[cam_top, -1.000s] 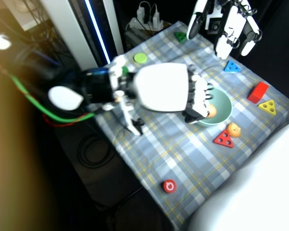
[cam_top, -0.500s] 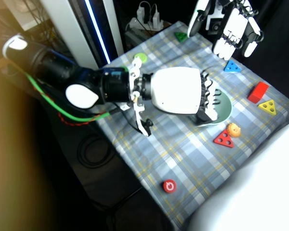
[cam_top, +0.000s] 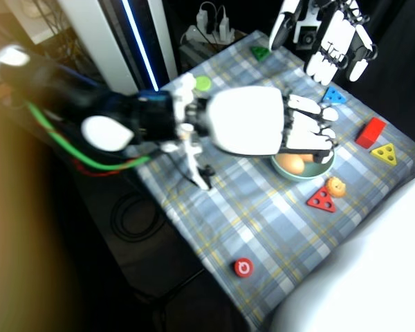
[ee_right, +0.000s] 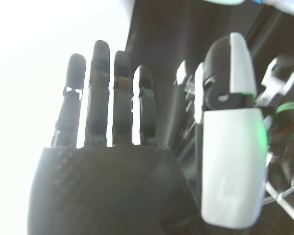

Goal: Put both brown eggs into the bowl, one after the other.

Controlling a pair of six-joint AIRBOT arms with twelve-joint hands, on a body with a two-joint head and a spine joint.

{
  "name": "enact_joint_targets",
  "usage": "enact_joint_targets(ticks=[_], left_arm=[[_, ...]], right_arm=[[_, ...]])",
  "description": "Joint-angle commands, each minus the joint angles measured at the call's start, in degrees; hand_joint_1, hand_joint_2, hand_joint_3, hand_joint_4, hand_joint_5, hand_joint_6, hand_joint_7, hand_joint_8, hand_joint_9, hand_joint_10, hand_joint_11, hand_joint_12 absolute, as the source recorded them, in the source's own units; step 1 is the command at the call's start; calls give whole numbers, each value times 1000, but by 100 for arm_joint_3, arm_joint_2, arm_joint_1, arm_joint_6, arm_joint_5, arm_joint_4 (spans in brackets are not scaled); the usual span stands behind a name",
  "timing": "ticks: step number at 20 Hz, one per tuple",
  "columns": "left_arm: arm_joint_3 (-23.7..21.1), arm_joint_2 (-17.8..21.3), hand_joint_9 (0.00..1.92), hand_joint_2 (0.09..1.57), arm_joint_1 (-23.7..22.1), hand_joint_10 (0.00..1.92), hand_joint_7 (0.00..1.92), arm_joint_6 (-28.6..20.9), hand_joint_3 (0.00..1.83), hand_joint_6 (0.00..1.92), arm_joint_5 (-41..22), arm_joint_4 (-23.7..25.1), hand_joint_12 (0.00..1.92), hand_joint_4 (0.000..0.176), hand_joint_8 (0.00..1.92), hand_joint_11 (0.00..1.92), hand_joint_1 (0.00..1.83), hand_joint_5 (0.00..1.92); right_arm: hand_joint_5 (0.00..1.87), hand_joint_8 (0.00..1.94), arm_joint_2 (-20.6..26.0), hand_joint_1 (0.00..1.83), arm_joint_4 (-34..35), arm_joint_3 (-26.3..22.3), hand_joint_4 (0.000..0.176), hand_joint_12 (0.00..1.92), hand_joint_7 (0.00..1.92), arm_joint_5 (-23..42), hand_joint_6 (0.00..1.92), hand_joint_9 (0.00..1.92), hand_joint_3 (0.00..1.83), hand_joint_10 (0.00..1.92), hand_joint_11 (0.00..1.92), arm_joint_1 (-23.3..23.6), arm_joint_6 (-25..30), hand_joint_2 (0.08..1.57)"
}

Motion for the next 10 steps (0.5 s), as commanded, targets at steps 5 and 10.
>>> enact_joint_targets(ticks=[5,10], left_arm=[[317,164,620,961,474,18,577,-2560,4,0,-2382,471,885,0,0,16,981,373],[662,-61,580,1143,889,0,414,-4477,4,11,-3835,621,799,0,0,209,499,244]], right_arm=[[436,0,788,702,1122,-798,5,836,593,3016,0,607,3,6,232,-1375,75,1211],[394,2,1139,601,1382,-1378,0,652,613,4547,0,718,0,5,458,-2360,92,1349]])
